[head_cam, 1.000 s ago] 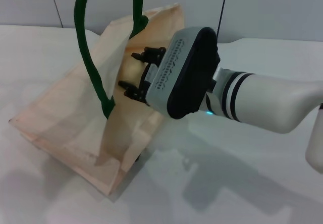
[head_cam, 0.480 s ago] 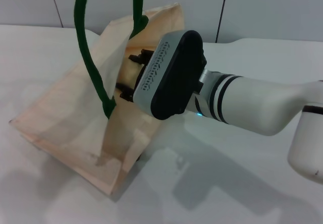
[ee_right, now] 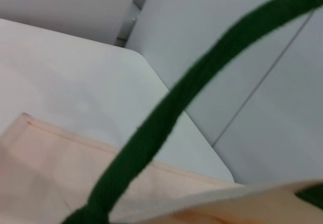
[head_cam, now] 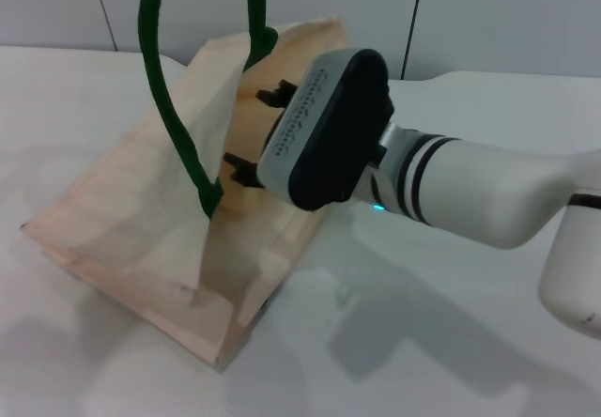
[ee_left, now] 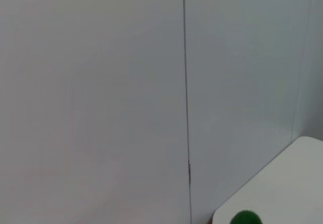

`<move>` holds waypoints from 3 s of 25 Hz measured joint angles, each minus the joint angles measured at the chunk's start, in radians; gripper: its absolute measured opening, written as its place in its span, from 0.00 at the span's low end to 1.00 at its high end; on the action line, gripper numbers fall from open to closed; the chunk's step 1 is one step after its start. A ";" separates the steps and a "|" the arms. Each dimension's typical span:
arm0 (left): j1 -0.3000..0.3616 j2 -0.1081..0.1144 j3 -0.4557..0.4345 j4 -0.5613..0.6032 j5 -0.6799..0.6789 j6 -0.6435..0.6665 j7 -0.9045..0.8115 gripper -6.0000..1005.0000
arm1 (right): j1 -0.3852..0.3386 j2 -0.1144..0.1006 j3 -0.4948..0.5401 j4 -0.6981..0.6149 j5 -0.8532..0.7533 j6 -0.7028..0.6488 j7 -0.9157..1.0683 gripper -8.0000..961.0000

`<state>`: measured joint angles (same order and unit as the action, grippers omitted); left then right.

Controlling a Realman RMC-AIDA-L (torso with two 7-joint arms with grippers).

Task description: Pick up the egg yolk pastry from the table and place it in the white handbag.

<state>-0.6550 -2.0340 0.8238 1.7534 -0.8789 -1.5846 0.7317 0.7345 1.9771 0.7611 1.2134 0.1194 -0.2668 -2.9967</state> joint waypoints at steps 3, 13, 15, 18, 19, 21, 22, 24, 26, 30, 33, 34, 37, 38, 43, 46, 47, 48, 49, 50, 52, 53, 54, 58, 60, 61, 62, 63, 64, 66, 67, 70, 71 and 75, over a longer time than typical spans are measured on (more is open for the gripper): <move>0.004 0.000 -0.001 0.000 0.003 0.004 0.003 0.23 | -0.018 -0.001 0.026 0.003 -0.011 -0.031 0.000 0.86; 0.005 0.000 -0.014 -0.008 0.008 0.009 0.009 0.25 | -0.123 0.006 0.123 0.050 -0.113 -0.086 -0.001 0.88; 0.007 0.001 -0.014 -0.009 0.006 0.010 0.009 0.25 | -0.126 0.008 0.134 0.052 -0.115 -0.098 -0.001 0.88; 0.011 0.001 -0.014 -0.013 0.005 0.011 0.009 0.25 | -0.135 0.007 0.156 0.057 -0.116 -0.115 -0.001 0.88; 0.012 0.001 -0.014 -0.018 0.006 0.012 0.009 0.25 | -0.141 0.005 0.167 0.059 -0.116 -0.117 -0.001 0.88; 0.013 0.001 -0.014 -0.034 0.007 0.013 0.009 0.26 | -0.158 0.002 0.189 0.067 -0.117 -0.118 -0.001 0.88; 0.013 0.001 -0.014 -0.040 0.008 0.014 0.009 0.29 | -0.167 0.000 0.200 0.070 -0.120 -0.118 -0.001 0.88; 0.021 0.002 -0.014 -0.048 0.009 0.017 0.010 0.36 | -0.192 0.000 0.230 0.081 -0.134 -0.118 -0.001 0.88; 0.043 0.001 -0.015 -0.055 0.003 0.036 0.021 0.44 | -0.221 0.003 0.267 0.093 -0.164 -0.118 -0.001 0.88; 0.093 -0.003 -0.015 -0.106 -0.053 0.100 0.064 0.44 | -0.285 0.012 0.354 0.119 -0.194 -0.120 -0.001 0.88; 0.144 -0.005 -0.015 -0.160 -0.130 0.157 0.116 0.44 | -0.341 0.020 0.425 0.146 -0.194 -0.111 0.000 0.88; 0.161 -0.007 -0.015 -0.180 -0.156 0.178 0.139 0.44 | -0.359 0.024 0.451 0.153 -0.194 -0.102 0.000 0.88; 0.192 -0.009 -0.009 -0.265 -0.228 0.244 0.237 0.44 | -0.401 0.038 0.513 0.162 -0.197 -0.071 0.000 0.87; 0.195 -0.009 -0.008 -0.291 -0.249 0.252 0.277 0.44 | -0.414 0.041 0.529 0.162 -0.198 -0.056 0.000 0.87; 0.198 -0.009 -0.016 -0.467 -0.406 0.272 0.550 0.44 | -0.467 0.045 0.595 0.140 -0.188 0.074 0.034 0.87; 0.198 -0.009 -0.031 -0.563 -0.491 0.292 0.679 0.43 | -0.481 0.045 0.617 0.089 -0.186 0.166 0.080 0.87; 0.198 -0.009 -0.037 -0.596 -0.519 0.298 0.725 0.43 | -0.481 0.045 0.625 0.065 -0.185 0.191 0.092 0.87; 0.199 -0.009 -0.042 -0.624 -0.546 0.301 0.768 0.43 | -0.481 0.045 0.633 0.039 -0.184 0.217 0.102 0.87; 0.199 -0.009 -0.046 -0.660 -0.581 0.304 0.826 0.43 | -0.481 0.045 0.638 0.017 -0.182 0.237 0.111 0.87; 0.199 -0.009 -0.049 -0.687 -0.612 0.306 0.869 0.43 | -0.479 0.045 0.644 -0.009 -0.181 0.263 0.121 0.87; 0.199 -0.009 -0.052 -0.754 -0.678 0.310 0.970 0.43 | -0.476 0.045 0.650 -0.061 -0.175 0.319 0.132 0.87; 0.199 -0.009 -0.053 -0.793 -0.716 0.312 1.033 0.43 | -0.476 0.044 0.651 -0.085 -0.173 0.351 0.133 0.87; 0.197 -0.008 -0.053 -0.823 -0.747 0.312 1.075 0.43 | -0.475 0.045 0.651 -0.105 -0.172 0.386 0.133 0.87; 0.181 -0.002 -0.055 -0.922 -0.856 0.311 1.199 0.43 | -0.469 0.045 0.651 -0.186 -0.174 0.528 0.129 0.87; 0.167 -0.001 -0.058 -0.959 -0.881 0.313 1.224 0.43 | -0.456 0.045 0.652 -0.238 -0.175 0.593 0.126 0.87; 0.161 0.000 -0.061 -0.972 -0.885 0.314 1.232 0.43 | -0.448 0.045 0.652 -0.262 -0.175 0.621 0.126 0.87; 0.151 0.000 -0.073 -0.993 -0.890 0.312 1.248 0.43 | -0.439 0.045 0.653 -0.287 -0.175 0.645 0.126 0.87; 0.143 0.001 -0.085 -1.010 -0.895 0.306 1.267 0.43 | -0.431 0.045 0.653 -0.305 -0.174 0.660 0.126 0.87; 0.133 0.001 -0.101 -1.031 -0.902 0.294 1.300 0.43 | -0.422 0.045 0.653 -0.323 -0.174 0.673 0.127 0.87; 0.113 0.001 -0.132 -1.085 -0.934 0.268 1.380 0.43 | -0.410 0.045 0.651 -0.344 -0.173 0.686 0.131 0.87; 0.108 0.002 -0.143 -1.108 -0.950 0.265 1.399 0.43 | -0.407 0.045 0.648 -0.347 -0.172 0.687 0.131 0.87; 0.097 0.003 -0.169 -1.161 -0.992 0.269 1.412 0.43 | -0.406 0.045 0.641 -0.345 -0.175 0.694 0.131 0.87; 0.096 0.005 -0.174 -1.165 -0.996 0.276 1.403 0.43 | -0.407 0.045 0.640 -0.345 -0.177 0.698 0.131 0.87; 0.096 0.005 -0.168 -1.160 -0.987 0.295 1.390 0.43 | -0.410 0.045 0.640 -0.351 -0.177 0.706 0.132 0.87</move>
<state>-0.5586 -2.0294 0.6560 0.5938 -1.8662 -1.2894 2.1218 0.3247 2.0218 1.4012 0.8626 -0.0572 0.4393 -2.8651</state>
